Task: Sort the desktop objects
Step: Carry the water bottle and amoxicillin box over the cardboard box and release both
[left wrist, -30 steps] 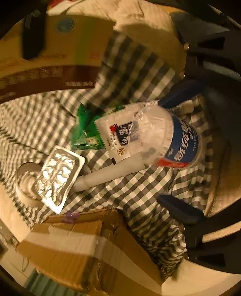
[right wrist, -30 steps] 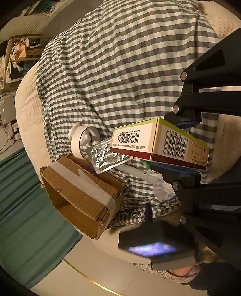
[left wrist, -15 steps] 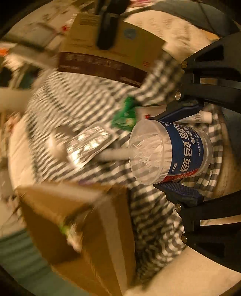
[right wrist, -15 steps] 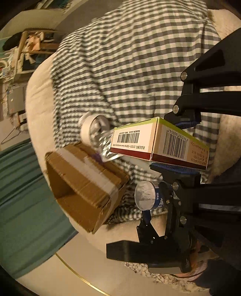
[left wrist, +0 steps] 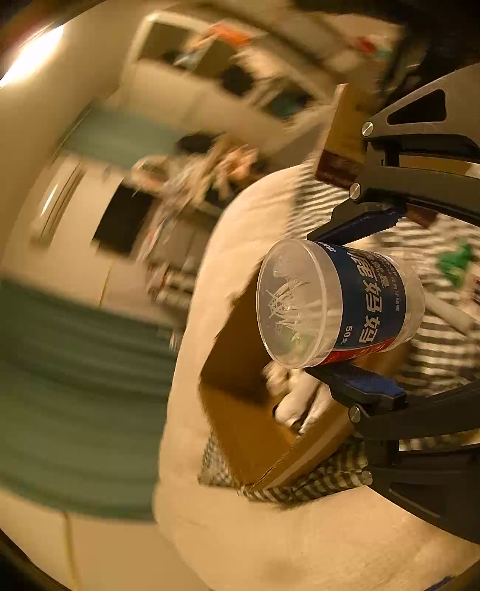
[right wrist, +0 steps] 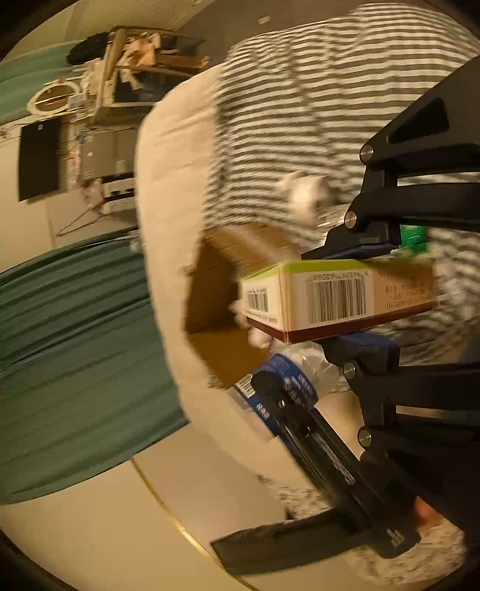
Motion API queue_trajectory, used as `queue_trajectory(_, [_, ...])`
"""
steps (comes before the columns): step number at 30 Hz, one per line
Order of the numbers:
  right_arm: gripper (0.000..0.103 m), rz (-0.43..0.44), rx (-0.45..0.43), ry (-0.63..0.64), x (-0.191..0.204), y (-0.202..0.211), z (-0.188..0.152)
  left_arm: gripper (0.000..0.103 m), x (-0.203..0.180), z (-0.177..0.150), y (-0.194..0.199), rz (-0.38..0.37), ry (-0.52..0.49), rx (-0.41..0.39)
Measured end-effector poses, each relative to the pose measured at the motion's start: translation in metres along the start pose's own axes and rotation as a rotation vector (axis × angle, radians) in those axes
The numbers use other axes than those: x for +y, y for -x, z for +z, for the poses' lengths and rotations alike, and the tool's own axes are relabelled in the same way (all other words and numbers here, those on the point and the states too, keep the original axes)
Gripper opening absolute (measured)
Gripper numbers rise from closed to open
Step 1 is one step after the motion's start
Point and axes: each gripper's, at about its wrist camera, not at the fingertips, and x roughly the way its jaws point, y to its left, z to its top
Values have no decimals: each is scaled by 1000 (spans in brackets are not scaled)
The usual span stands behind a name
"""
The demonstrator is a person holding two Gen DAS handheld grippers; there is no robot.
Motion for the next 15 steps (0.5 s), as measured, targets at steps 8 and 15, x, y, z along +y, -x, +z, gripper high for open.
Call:
queue_trajectory(8, [29, 68, -22, 29, 12, -70, 58, 63, 34, 31, -57, 165, 214, -47])
queue_trajectory(15, [29, 118, -2, 33, -6, -143, 72, 63, 62, 19, -78, 113, 179, -147])
